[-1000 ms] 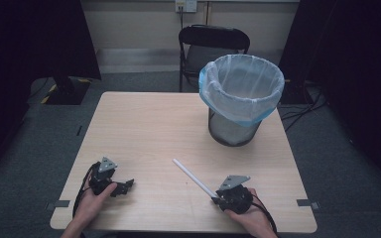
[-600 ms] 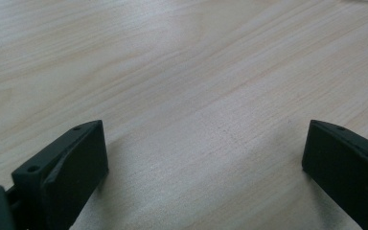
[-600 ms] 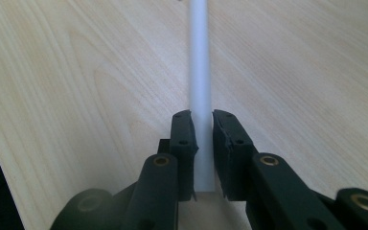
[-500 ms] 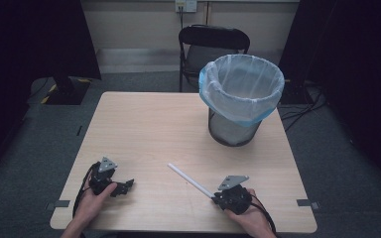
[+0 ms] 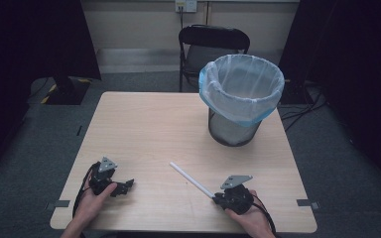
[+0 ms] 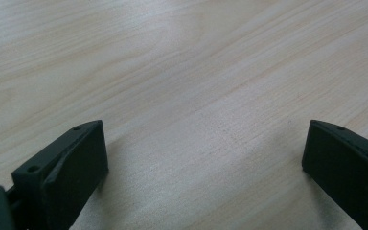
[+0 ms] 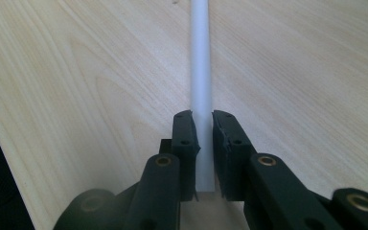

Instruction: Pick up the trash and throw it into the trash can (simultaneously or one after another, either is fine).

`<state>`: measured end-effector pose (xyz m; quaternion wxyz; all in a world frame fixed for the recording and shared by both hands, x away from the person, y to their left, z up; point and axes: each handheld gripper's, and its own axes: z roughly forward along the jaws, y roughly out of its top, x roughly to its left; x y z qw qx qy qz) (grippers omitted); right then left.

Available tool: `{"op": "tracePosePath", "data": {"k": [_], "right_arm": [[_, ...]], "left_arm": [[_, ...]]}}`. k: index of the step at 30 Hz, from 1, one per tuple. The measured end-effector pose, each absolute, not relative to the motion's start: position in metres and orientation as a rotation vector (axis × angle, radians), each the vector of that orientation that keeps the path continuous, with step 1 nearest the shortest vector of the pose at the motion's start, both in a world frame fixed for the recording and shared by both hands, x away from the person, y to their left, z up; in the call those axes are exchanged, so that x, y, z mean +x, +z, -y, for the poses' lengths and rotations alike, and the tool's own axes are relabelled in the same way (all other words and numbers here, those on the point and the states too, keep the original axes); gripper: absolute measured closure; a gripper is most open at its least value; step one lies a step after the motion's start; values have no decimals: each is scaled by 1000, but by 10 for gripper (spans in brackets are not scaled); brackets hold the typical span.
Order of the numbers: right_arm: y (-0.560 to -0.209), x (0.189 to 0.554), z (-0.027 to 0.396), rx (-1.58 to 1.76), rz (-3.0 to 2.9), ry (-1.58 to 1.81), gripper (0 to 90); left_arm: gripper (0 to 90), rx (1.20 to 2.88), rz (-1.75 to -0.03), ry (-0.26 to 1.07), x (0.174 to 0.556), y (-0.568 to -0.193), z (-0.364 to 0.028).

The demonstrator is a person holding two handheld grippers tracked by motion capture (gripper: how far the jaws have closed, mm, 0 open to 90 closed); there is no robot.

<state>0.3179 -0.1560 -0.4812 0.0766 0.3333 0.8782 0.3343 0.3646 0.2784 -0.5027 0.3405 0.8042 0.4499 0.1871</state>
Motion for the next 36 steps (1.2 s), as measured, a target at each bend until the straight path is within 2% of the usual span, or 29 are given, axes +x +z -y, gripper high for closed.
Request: {"op": "tracePosePath", "data": {"k": [23, 36], "right_arm": [[-459, 331, 156, 1013, -2537, 1199, 805], [-429, 346, 148, 947, -2468, 1324, 805]], "left_arm": [[13, 2092, -1170, 487, 365, -503, -278], [13, 2095, -1169, 487, 365, -503, -279]]}}
